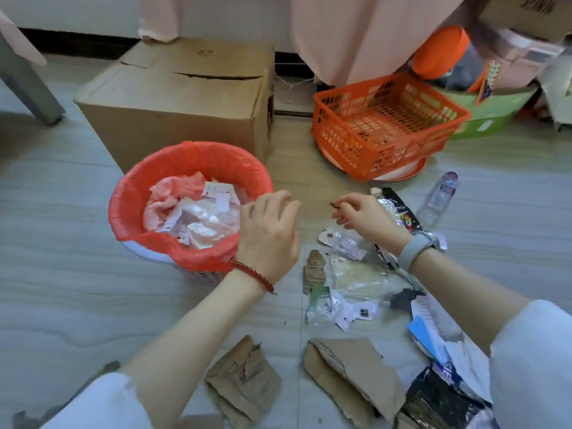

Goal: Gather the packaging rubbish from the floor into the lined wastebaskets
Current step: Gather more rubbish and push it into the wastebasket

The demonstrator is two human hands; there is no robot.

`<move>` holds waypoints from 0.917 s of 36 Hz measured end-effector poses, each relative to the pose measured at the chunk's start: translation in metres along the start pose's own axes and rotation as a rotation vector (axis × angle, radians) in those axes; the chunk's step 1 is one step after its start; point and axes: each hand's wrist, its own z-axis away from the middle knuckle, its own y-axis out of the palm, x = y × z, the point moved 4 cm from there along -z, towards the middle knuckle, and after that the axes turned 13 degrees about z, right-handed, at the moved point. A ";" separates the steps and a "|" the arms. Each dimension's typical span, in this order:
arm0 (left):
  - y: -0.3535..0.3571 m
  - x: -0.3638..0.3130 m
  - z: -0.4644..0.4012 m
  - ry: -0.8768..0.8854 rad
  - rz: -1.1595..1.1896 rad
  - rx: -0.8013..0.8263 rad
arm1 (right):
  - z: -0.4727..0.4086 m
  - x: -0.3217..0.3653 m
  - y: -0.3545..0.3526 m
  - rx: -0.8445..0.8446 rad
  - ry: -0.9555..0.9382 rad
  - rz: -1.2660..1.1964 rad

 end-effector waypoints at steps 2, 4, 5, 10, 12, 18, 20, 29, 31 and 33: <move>0.040 -0.025 0.012 0.114 -0.020 0.150 | 0.004 -0.037 -0.002 0.013 0.028 -0.004; 0.081 -0.038 0.028 0.167 -0.028 0.372 | 0.011 -0.075 0.003 0.031 0.043 0.012; 0.101 -0.040 0.037 0.151 -0.029 0.504 | 0.016 -0.094 0.007 0.045 0.050 0.036; 0.165 -0.016 0.079 -0.301 -0.068 1.012 | 0.036 -0.169 0.030 -0.037 0.002 0.244; 0.174 -0.005 0.085 -0.363 -0.096 1.055 | 0.032 -0.185 0.035 -0.127 0.031 0.295; 0.175 0.013 0.069 -0.347 -0.179 1.122 | 0.003 -0.190 0.051 -0.127 -0.058 0.604; 0.178 0.016 0.062 -0.349 -0.173 1.103 | 0.002 -0.178 0.061 -0.155 -0.301 0.759; 0.240 0.031 0.087 -0.465 -0.076 1.134 | -0.008 -0.210 0.107 0.356 -0.143 0.765; 0.252 0.032 0.094 -0.490 -0.061 1.122 | -0.010 -0.209 0.109 0.360 -0.119 0.764; 0.258 0.029 0.099 -0.484 -0.063 1.097 | -0.011 -0.206 0.112 0.363 -0.110 0.806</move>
